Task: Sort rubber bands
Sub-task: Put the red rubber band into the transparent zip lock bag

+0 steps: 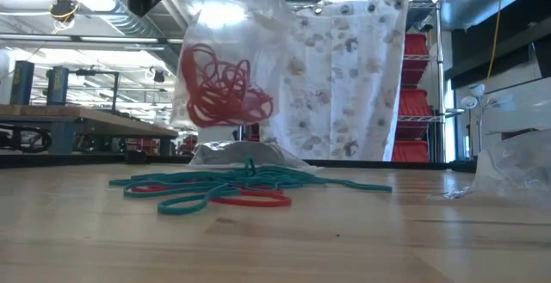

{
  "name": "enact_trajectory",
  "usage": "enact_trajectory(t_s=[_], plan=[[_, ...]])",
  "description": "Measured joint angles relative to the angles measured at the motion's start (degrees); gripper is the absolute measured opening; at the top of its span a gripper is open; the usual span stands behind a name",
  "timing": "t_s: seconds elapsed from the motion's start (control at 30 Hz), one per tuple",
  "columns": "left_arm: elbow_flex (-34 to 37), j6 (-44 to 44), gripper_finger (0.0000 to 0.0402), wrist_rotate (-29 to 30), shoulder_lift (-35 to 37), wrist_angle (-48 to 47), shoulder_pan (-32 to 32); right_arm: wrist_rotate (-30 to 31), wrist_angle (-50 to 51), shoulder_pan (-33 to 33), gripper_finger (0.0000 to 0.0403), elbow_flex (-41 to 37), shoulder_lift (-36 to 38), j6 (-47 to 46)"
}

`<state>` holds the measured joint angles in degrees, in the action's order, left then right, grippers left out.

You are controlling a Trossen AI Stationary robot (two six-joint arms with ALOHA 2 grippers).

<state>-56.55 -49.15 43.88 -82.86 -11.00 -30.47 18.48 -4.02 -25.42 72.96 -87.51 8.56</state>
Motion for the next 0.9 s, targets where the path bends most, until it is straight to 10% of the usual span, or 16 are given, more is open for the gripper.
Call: enact_trajectory(t_s=[0.9], plan=[[0.0, -2.88, 0.0001, -0.42, -0.05, 2.22, 0.19, -7.09, 5.01, 5.91, 0.0001, 2.26, -3.61, 3.24]])
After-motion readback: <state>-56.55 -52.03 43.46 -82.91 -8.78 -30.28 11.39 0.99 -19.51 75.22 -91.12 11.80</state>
